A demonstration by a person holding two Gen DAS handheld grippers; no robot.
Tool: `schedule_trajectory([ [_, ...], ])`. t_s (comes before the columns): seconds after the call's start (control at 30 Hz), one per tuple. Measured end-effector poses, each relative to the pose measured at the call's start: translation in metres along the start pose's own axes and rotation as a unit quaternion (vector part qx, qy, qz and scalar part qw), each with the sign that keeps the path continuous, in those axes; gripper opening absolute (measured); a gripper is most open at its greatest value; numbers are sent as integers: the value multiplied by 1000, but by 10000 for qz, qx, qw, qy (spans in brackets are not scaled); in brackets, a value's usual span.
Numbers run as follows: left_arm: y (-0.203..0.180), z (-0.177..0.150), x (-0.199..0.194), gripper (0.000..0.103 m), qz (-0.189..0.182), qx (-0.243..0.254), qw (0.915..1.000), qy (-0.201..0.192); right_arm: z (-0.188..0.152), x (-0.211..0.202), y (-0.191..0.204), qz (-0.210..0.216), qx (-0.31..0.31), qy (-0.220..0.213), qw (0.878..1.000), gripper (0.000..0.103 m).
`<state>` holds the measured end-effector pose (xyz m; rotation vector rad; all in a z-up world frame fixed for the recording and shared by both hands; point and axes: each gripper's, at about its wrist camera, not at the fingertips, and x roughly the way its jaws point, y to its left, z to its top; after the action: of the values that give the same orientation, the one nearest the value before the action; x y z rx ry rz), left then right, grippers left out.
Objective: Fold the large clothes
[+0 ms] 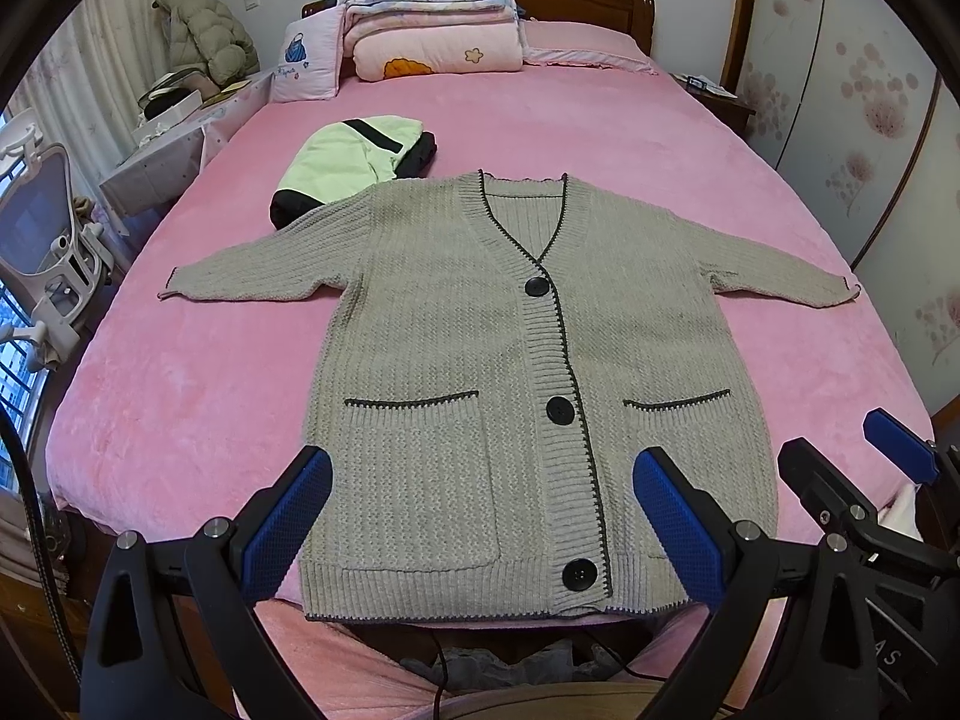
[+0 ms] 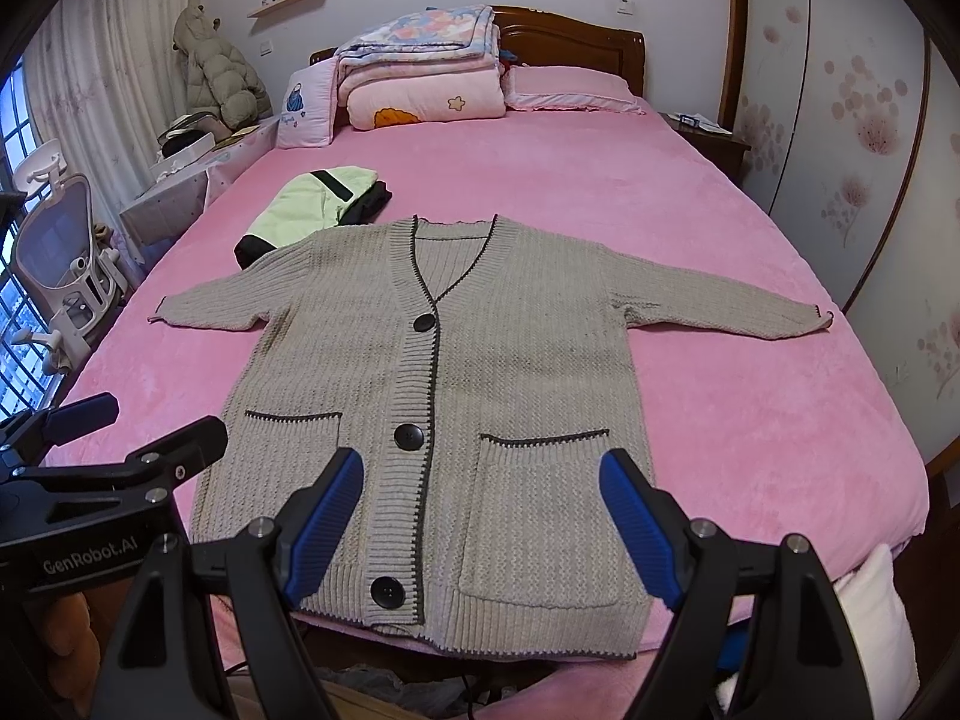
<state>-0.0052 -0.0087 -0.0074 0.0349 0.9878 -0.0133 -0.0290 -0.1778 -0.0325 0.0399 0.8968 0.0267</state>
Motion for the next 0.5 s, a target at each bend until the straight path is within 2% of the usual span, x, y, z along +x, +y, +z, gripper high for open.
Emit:
schedule_trajectory([
  [0.27, -3, 2, 2, 100, -54, 42, 10000, -32, 0, 2, -7, 31, 42, 39, 10000, 82],
  [0.5, -14, 18, -6, 100, 32, 252, 9987, -448, 7, 2, -19, -56, 77, -63, 9999, 82],
])
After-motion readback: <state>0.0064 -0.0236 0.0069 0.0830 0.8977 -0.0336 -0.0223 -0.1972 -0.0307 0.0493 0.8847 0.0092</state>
